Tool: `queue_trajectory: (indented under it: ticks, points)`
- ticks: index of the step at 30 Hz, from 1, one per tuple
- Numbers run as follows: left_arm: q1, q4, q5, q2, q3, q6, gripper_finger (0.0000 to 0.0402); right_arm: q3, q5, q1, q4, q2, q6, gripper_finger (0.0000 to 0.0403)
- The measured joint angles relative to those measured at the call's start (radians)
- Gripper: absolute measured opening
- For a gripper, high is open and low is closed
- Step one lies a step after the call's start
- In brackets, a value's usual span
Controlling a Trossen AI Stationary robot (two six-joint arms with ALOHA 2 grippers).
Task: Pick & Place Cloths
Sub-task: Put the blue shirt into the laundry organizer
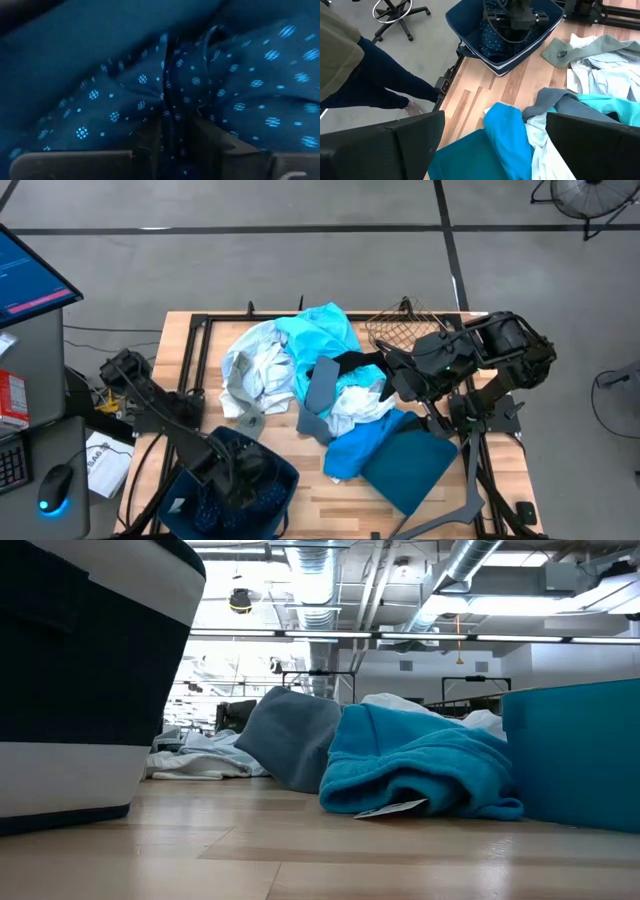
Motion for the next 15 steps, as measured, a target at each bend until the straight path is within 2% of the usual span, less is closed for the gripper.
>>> queue_trajectory:
  ticks: [10,15]
  points:
    - [-0.054,0.003,0.034,0.163,0.001,-0.102,0.0076,0.000,0.007,-0.001,-0.005,0.000,0.009,0.0340]
    - [-0.069,0.006,0.032,0.193,0.004,-0.138,0.0076,0.000,0.030,-0.002,-0.014,0.000,0.008,0.0340]
